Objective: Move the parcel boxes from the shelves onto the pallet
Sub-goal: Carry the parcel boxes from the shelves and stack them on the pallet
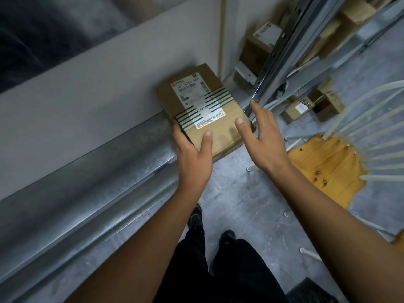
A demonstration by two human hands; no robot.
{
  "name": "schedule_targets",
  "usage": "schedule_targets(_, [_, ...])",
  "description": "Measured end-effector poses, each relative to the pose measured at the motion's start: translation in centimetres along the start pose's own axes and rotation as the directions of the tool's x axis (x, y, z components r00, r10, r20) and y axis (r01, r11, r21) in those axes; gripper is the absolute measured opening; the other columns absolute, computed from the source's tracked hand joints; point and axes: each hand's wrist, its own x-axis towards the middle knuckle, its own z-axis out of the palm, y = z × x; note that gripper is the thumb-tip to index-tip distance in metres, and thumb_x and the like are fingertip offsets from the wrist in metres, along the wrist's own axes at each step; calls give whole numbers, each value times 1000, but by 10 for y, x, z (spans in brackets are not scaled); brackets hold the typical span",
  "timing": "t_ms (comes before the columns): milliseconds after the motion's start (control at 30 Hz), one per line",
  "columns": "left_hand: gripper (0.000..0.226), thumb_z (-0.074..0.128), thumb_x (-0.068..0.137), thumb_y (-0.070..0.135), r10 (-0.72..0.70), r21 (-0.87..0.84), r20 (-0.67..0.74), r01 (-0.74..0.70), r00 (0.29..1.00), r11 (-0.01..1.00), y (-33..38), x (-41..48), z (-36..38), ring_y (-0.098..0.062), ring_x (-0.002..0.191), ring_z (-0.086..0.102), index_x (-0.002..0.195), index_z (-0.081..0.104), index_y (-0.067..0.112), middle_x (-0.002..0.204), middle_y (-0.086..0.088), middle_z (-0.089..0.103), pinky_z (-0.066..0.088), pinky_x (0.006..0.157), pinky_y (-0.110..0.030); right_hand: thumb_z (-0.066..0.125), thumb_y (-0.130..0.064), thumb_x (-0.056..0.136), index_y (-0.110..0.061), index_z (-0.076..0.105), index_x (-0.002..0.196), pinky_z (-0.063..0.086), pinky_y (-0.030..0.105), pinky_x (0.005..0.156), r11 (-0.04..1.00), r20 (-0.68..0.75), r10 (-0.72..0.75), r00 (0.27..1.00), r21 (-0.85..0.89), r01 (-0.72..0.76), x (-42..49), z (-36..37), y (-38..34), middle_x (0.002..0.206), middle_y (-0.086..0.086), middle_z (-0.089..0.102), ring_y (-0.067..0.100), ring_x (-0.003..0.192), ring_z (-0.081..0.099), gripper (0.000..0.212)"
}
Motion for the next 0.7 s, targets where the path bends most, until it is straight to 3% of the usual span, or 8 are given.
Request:
schedule_targets(100, [77, 62, 101, 33, 17, -40, -10, -17, 1000, 999, -2, -1, -1, 20, 119, 50, 163, 15, 33, 148, 14, 50, 37, 86, 5, 41, -75, 98, -25, 29, 165, 23, 28, 114, 1000, 53, -7, 999, 22, 6, 9, -3, 2, 166, -1, 37, 14, 152, 33, 84])
schedule_targets(200, [78, 64, 101, 31, 27, -62, -25, -29, 999, 998, -3, -4, -3, 18, 126, 49, 163, 18, 30, 147, 23, 49, 38, 93, 2, 40, -84, 91, -30, 25, 166, 28, 31, 120, 995, 152, -23, 988, 102, 7, 17, -5, 1, 170, -5, 33, 12, 155, 31, 94])
schedule_targets(367, [77, 63, 102, 20, 23, -112, -88, -33, 996, 993, 2, -30, 2, 6, 129, 55, 164, 18, 29, 146, 22, 54, 45, 109, -23, 52, -82, 88, -35, 35, 160, 40, 39, 119, 985, 227, -129, 965, 143, 98, 13, 1, -11, 160, -10, 48, 10, 146, 46, 88])
schedule_targets(433, [82, 61, 101, 28, -2, -139, -147, -18, 989, 990, 6, -46, 1, 7, 131, 53, 166, 11, 32, 146, 29, 51, 43, 113, -31, 56, -80, 88, -37, 40, 158, 38, 33, 116, 973, 213, -199, 957, 158, 167, 10, -3, -19, 157, -12, 50, 6, 143, 45, 84])
schedule_targets(500, [87, 60, 97, 38, -33, -178, -198, -3, 980, 984, 13, -59, -8, 0, 136, 52, 166, 7, 37, 150, 24, 50, 44, 116, -39, 58, -79, 88, -40, 41, 157, 36, 28, 110, 953, 245, -286, 926, 177, 247, 8, -8, -28, 153, -15, 51, 2, 139, 43, 81])
schedule_targets(700, [95, 69, 84, 67, -77, -307, -414, -59, 907, 950, 26, -99, -63, -15, 135, 59, 163, 22, 42, 151, 13, 55, 48, 112, -51, 60, -78, 86, -47, 28, 162, 42, 55, 116, 882, 446, -468, 763, 289, 372, -17, 1, -72, 148, -6, 49, 22, 142, 47, 88])
